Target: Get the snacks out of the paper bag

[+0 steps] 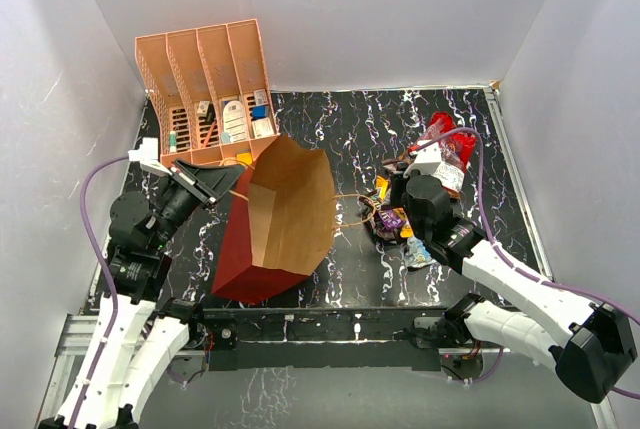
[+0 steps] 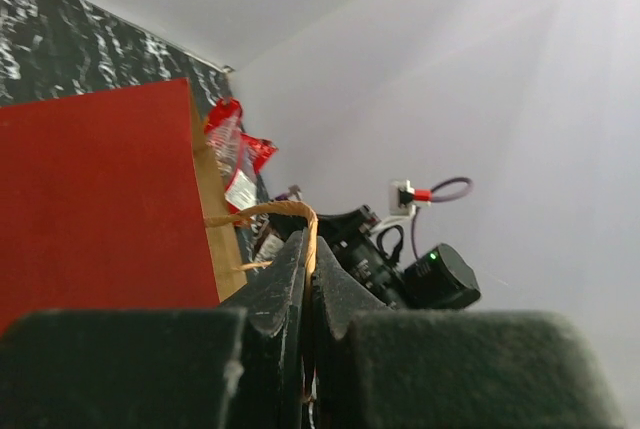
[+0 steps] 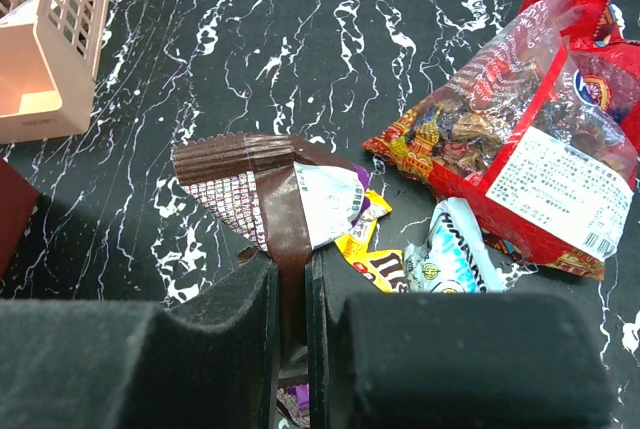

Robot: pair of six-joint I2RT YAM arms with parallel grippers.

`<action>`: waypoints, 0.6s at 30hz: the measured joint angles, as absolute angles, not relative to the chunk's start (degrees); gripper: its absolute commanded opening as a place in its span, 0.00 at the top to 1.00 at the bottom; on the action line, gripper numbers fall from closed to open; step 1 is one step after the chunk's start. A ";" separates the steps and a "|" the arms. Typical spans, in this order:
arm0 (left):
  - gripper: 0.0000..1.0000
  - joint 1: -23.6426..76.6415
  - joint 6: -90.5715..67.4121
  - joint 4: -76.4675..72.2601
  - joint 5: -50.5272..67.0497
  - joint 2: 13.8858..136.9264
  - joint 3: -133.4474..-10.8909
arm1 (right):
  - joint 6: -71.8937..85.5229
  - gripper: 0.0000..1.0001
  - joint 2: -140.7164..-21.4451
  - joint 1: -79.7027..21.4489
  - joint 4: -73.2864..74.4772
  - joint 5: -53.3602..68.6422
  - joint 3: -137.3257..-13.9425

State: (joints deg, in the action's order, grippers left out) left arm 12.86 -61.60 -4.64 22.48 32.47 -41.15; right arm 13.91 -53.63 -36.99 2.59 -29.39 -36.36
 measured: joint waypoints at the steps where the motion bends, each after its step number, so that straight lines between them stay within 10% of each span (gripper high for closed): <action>1: 1.00 12.86 -60.73 -2.90 21.50 32.40 -42.06 | 13.91 0.92 -53.63 -36.99 2.59 -29.19 -36.36; 18: 1.00 13.19 -75.20 -18.94 30.55 48.36 -44.58 | 16.47 0.92 -54.68 -36.97 6.11 -28.38 -37.34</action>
State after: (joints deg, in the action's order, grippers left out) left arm 13.19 -75.20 -18.94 30.55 48.36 -44.58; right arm 16.47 -54.68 -36.97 6.11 -28.38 -37.34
